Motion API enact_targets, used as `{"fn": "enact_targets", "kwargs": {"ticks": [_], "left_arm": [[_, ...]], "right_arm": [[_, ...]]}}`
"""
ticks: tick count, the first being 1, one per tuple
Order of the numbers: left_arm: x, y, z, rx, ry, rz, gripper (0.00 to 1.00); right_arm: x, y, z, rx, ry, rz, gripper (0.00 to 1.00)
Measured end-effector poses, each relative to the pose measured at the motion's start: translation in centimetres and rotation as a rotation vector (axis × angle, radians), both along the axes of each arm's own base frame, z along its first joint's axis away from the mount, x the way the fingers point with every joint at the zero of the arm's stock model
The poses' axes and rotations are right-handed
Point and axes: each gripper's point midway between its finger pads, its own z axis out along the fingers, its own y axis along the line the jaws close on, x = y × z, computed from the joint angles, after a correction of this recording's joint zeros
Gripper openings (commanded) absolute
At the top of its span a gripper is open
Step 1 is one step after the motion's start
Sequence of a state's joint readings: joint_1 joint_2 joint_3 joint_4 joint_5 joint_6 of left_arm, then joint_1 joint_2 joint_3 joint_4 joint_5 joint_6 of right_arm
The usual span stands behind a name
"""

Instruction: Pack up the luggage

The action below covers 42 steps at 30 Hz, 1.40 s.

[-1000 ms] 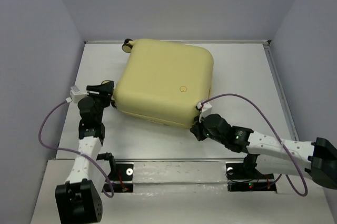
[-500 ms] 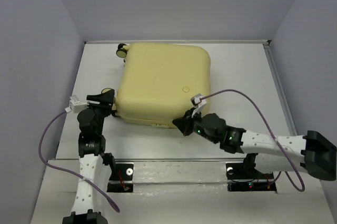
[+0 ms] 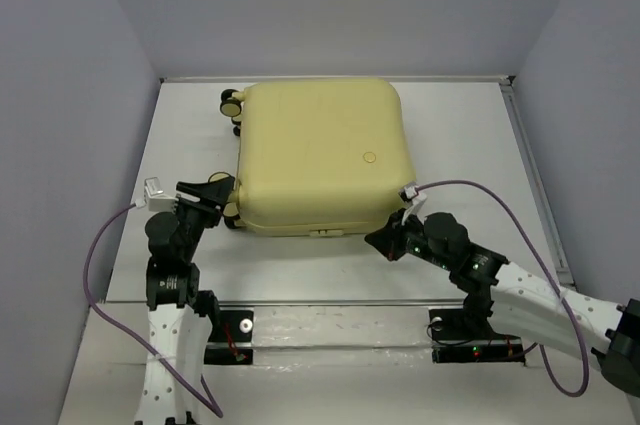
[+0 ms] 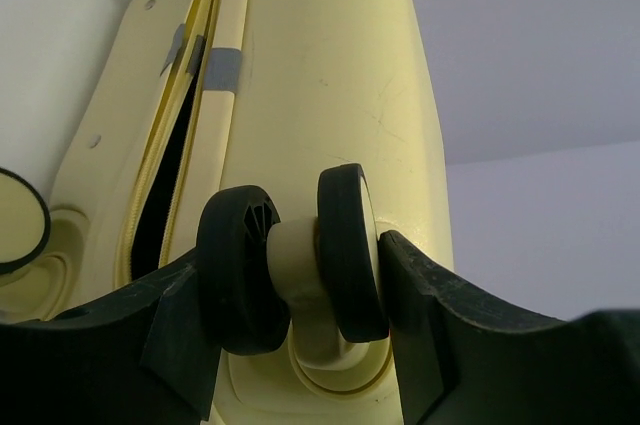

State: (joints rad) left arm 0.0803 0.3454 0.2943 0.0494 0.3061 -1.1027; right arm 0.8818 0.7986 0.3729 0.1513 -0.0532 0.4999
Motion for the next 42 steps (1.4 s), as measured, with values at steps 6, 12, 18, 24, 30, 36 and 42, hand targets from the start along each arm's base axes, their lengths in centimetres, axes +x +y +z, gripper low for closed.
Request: {"fn": "enact_targets", "kwargs": {"ticks": [6, 12, 18, 24, 30, 36, 42], "left_arm": [[1.7, 0.0, 2.3, 0.021, 0.014, -0.015, 0.06], [2.8, 0.1, 7.0, 0.090, -0.033, -0.026, 0.06], [2.8, 0.0, 6.3, 0.106, -0.015, -0.036, 0.06], [2.9, 0.4, 3.1, 0.063, 0.019, -0.005, 0.06], [2.6, 0.4, 3.1, 0.059, -0.006, -0.003, 0.06], [2.5, 0.4, 2.0, 0.043, -0.005, -0.001, 0.06], [2.5, 0.4, 2.2, 0.039, -0.017, -0.001, 0.06]], "right_arm": [[-1.2, -2.3, 0.0, -0.074, 0.040, -0.021, 0.48], [1.4, -0.9, 5.0, -0.134, -0.024, -0.039, 0.62], [-0.4, -2.7, 5.0, -0.072, -0.015, -0.050, 0.09], [-1.8, -6.4, -2.8, -0.155, 0.148, -0.184, 0.36], [-0.6, -8.2, -2.6, -0.131, 0.150, -0.329, 0.66], [1.0, -8.2, -2.9, -0.196, 0.108, -0.349, 0.64], [3.5, -8.9, -2.8, -0.232, 0.054, -0.373, 0.61]]}}
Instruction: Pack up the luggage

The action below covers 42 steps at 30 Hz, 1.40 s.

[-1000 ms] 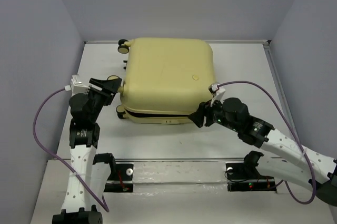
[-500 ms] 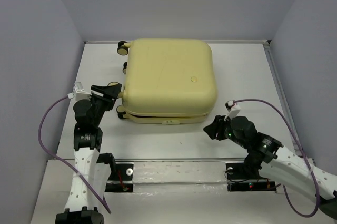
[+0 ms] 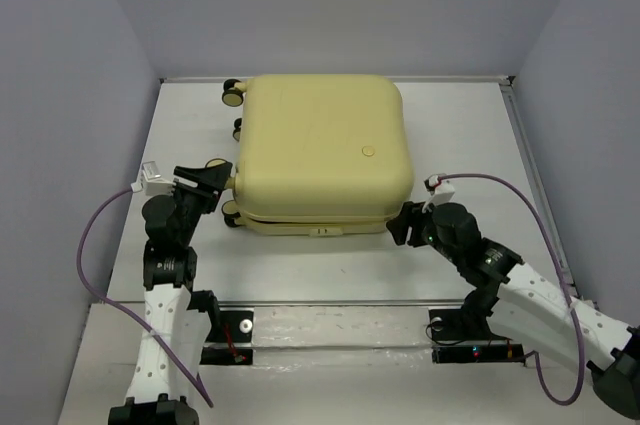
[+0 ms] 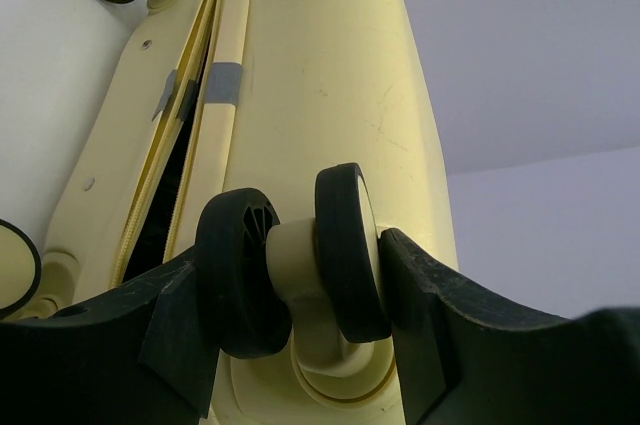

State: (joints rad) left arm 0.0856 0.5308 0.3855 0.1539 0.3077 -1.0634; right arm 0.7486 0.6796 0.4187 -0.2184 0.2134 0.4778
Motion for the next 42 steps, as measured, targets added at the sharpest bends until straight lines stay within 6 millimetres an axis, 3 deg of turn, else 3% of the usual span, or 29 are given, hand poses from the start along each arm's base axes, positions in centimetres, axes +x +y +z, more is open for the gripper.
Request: {"fn": "enact_targets", "kwargs": {"ticks": [7, 18, 23, 30, 35, 39, 42], "left_arm": [[0.0, 0.0, 0.0, 0.001, -0.013, -0.003, 0.06], [-0.1, 0.0, -0.8, -0.007, -0.025, 0.000, 0.06], [-0.2, 0.0, -1.3, -0.016, -0.027, 0.004, 0.06], [-0.4, -0.1, -1.7, -0.027, -0.027, 0.001, 0.06], [-0.6, -0.1, -2.4, -0.035, -0.028, 0.006, 0.06], [-0.4, 0.7, -2.9, -0.036, -0.028, 0.046, 0.06], [-0.1, 1.7, -2.9, -0.031, -0.035, 0.098, 0.06]], "right_arm": [[1.8, 0.0, -0.1, 0.026, -0.005, 0.035, 0.45], [1.5, 1.5, 0.1, 0.092, -0.042, 0.136, 0.33], [1.8, 1.7, -0.4, 0.100, -0.039, 0.140, 0.07], [1.6, 1.8, -0.8, 0.125, -0.036, 0.136, 0.07], [0.3, 2.5, -1.0, 0.186, -0.058, 0.137, 0.07], [-1.1, 3.8, -1.6, 0.166, -0.058, 0.133, 0.07], [-1.1, 5.2, -1.9, 0.065, -0.041, 0.125, 0.07]]}}
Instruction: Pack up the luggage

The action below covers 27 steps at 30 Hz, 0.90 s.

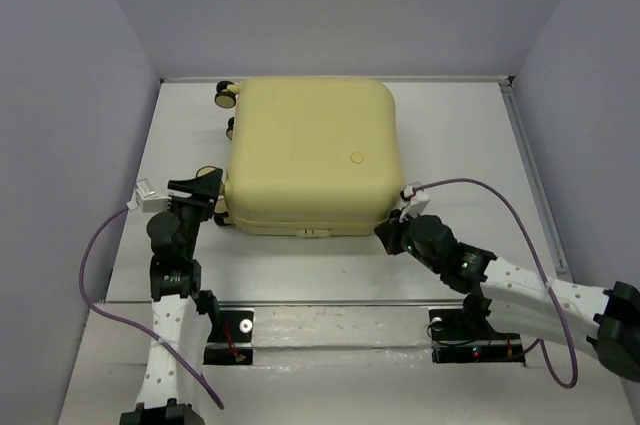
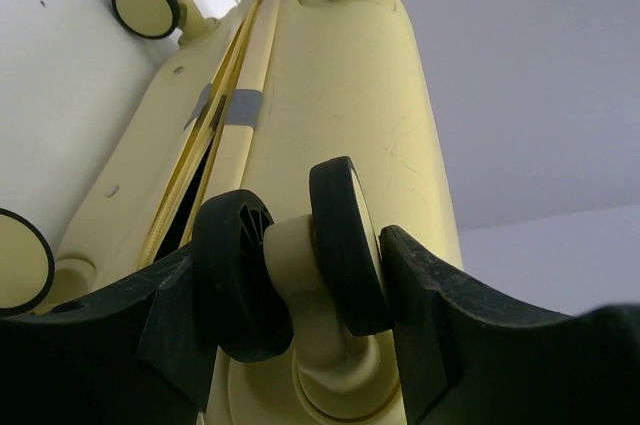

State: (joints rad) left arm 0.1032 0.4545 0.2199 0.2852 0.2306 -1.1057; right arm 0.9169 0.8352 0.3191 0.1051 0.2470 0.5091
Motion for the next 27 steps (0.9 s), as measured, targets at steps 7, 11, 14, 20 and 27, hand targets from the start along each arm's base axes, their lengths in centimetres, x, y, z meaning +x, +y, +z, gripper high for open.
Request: {"fn": "enact_targets", "kwargs": {"ticks": [7, 11, 14, 20, 27], "left_arm": [[-0.1, 2.8, 0.5, 0.036, -0.038, 0.146, 0.06], [-0.4, 2.3, 0.5, 0.042, -0.039, 0.122, 0.06], [-0.5, 1.6, 0.3, 0.043, -0.028, 0.089, 0.65], [-1.4, 1.4, 2.0, 0.237, 0.048, 0.049, 0.99], [-2.9, 1.0, 11.2, 0.432, 0.013, -0.006, 0.99]], "right_arm": [[1.6, 1.8, 0.3, -0.254, 0.005, 0.000, 0.07], [2.5, 0.7, 0.4, -0.242, 0.052, 0.026, 0.07], [2.9, 0.1, 0.6, -0.213, 0.077, 0.038, 0.07], [2.1, 0.0, 1.2, -0.120, 0.040, 0.066, 0.07], [2.8, -0.6, 2.9, -0.037, 0.003, 0.059, 0.07]]}}
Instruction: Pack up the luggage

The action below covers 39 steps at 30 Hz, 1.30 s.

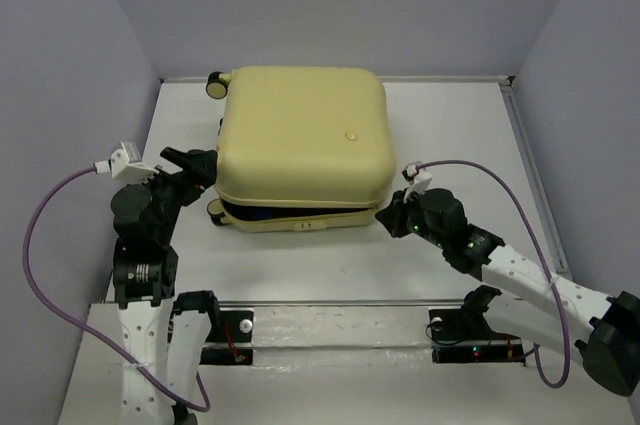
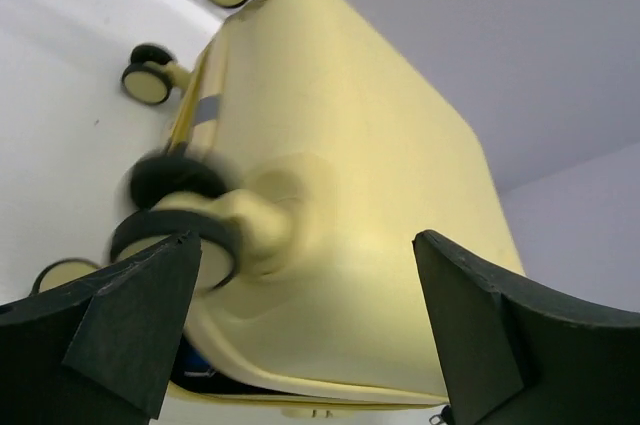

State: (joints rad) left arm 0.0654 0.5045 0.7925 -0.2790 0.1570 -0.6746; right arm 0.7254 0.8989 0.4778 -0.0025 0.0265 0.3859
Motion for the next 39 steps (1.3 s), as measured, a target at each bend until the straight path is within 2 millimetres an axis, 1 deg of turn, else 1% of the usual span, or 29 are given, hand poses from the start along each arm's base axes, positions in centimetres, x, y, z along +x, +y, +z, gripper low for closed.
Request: {"fn": "enact_targets", "kwargs": {"ticks": [2, 3, 4, 7, 10, 12, 14, 15, 16, 17, 18, 20, 22, 23, 25, 28, 29, 31, 32, 33, 34, 36, 37, 38, 39], "left_arm": [[-0.3, -0.5, 1.4, 0.031, -0.050, -0.038, 0.99], [-0.5, -0.8, 1.8, 0.044, -0.076, -0.054, 0.99], [-0.8, -0.9, 2.0, 0.061, -0.097, -0.068, 0.99], [-2.0, -0.8, 1.4, 0.100, -0.127, -0.064, 0.99], [-3.1, -0.3, 1.0, 0.143, -0.143, -0.036, 0.87], [-3.3, -0.4, 1.1, 0.158, -0.148, -0.049, 0.60], [-3.3, -1.2, 0.7, 0.169, -0.138, -0.098, 0.31], [-3.3, -1.7, 0.5, 0.168, -0.136, -0.129, 0.27], [-3.5, -2.4, 0.2, 0.175, -0.137, -0.177, 0.22], [-3.6, -2.7, 0.0, 0.172, -0.137, -0.194, 0.20], [-4.1, -3.3, 0.0, 0.169, -0.145, -0.227, 0.18], [-5.1, -4.4, 0.0, 0.166, -0.167, -0.291, 0.15], [-6.1, -5.4, 0.6, 0.167, -0.202, -0.351, 0.13], [-6.5, -5.9, 0.8, 0.169, -0.217, -0.379, 0.13], [-6.6, -6.4, 0.4, 0.168, -0.221, -0.417, 0.13], [-6.1, -6.9, -1.4, 0.152, -0.174, -0.460, 0.13], [-5.7, -7.1, -2.0, 0.142, -0.148, -0.475, 0.13], [-4.7, -7.4, -2.5, 0.129, -0.116, -0.498, 0.14], [-4.2, -7.5, -2.7, 0.123, -0.100, -0.500, 0.14], [-3.5, -8.0, -3.1, 0.115, -0.078, -0.516, 0.14], [-3.3, -9.0, -3.5, 0.109, -0.059, -0.552, 0.14], [-3.5, -12.2, -4.4, 0.112, -0.015, -0.649, 0.14], [-4.0, -14.2, -4.9, 0.122, 0.004, -0.695, 0.14], [-5.0, -16.4, -5.0, 0.130, 0.011, -0.751, 0.14], [-5.8, -17.9, -5.1, 0.140, 0.009, -0.785, 0.14]], "right_arm": [[0.1, 0.0, 0.3, 0.006, -0.004, 0.009, 0.07], [0.0, -0.3, 0.0, -0.007, 0.011, 0.012, 0.07], [-0.3, -0.4, -0.6, -0.020, 0.033, 0.020, 0.07], [-0.4, -0.1, -0.5, -0.016, 0.045, 0.043, 0.07], [-0.8, 0.2, -0.5, -0.009, 0.053, 0.065, 0.07], [-0.8, 0.3, -0.5, -0.004, 0.057, 0.072, 0.07], [-0.9, 0.3, -0.4, -0.002, 0.059, 0.075, 0.08], [-1.0, 0.3, -0.4, 0.000, 0.060, 0.076, 0.21], [-1.0, 0.2, -0.5, 0.002, 0.061, 0.074, 0.38], [-1.2, 0.2, -0.7, 0.004, 0.067, 0.079, 0.38], [-1.3, 0.3, -0.8, 0.009, 0.077, 0.080, 0.50], [-1.6, 0.3, -1.2, 0.007, 0.088, 0.089, 0.55], [-1.8, 0.3, -1.7, 0.002, 0.104, 0.088, 0.56], [-1.8, 0.2, -2.0, -0.004, 0.111, 0.087, 0.56], [-1.8, 0.3, -2.5, -0.014, 0.126, 0.086, 0.54], [-1.7, 0.3, -3.3, -0.030, 0.147, 0.085, 0.46], [-1.7, 0.3, -3.5, -0.036, 0.152, 0.085, 0.44], [-1.6, 0.3, -3.8, -0.046, 0.162, 0.081, 0.43], [-1.5, 0.3, -3.8, -0.048, 0.164, 0.080, 0.41], [-1.3, 0.4, -3.9, -0.052, 0.165, 0.079, 0.35], [-1.2, 0.5, -3.8, -0.051, 0.163, 0.079, 0.35], [-0.8, 0.7, -3.5, -0.048, 0.154, 0.077, 0.42], [-0.7, 0.8, -3.3, -0.045, 0.148, 0.075, 0.47], [-0.6, 0.8, -3.2, -0.045, 0.143, 0.074, 0.51], [-0.4, 0.8, -3.0, -0.044, 0.136, 0.072, 0.56]]}}
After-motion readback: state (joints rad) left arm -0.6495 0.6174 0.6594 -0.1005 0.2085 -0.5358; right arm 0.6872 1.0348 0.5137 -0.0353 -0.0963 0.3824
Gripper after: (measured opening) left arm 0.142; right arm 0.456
